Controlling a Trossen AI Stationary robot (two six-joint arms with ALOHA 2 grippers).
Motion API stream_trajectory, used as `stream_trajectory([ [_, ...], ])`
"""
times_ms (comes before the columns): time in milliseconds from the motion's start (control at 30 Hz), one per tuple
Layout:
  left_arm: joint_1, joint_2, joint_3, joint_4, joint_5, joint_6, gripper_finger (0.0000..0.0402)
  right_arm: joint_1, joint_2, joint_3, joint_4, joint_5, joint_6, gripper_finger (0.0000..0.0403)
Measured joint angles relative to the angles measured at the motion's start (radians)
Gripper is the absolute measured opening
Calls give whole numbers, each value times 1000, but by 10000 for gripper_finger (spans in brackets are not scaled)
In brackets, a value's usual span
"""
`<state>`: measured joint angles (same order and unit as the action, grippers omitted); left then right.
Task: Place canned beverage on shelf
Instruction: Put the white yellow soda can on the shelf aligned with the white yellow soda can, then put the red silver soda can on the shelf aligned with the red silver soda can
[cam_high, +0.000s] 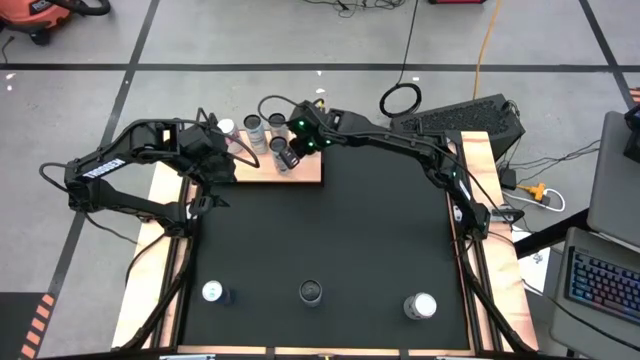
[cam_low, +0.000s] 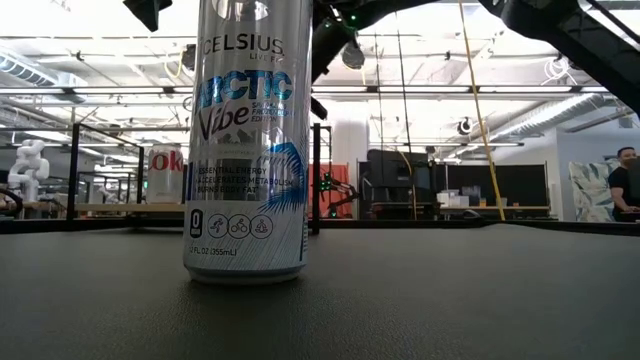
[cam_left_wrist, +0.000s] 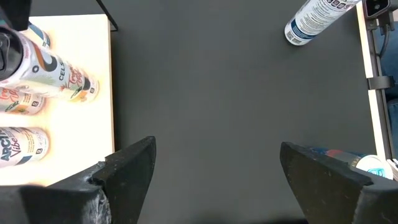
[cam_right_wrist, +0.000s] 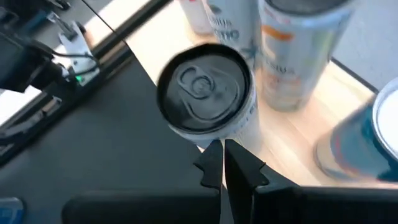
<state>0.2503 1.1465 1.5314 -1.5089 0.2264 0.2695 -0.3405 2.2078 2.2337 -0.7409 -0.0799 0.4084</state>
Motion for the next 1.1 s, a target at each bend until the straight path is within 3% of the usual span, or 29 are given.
stream_trajectory([
  [567,0,0,0,0,0,0,345,1,0,0,30,-1,0,0],
  [900,0,0,0,-3,0,-2,345,11,-85,1,-209,-62,-35,0],
  [1100,0,0,0,-3,0,-2,345,39,-129,0,-255,-82,-27,0],
])
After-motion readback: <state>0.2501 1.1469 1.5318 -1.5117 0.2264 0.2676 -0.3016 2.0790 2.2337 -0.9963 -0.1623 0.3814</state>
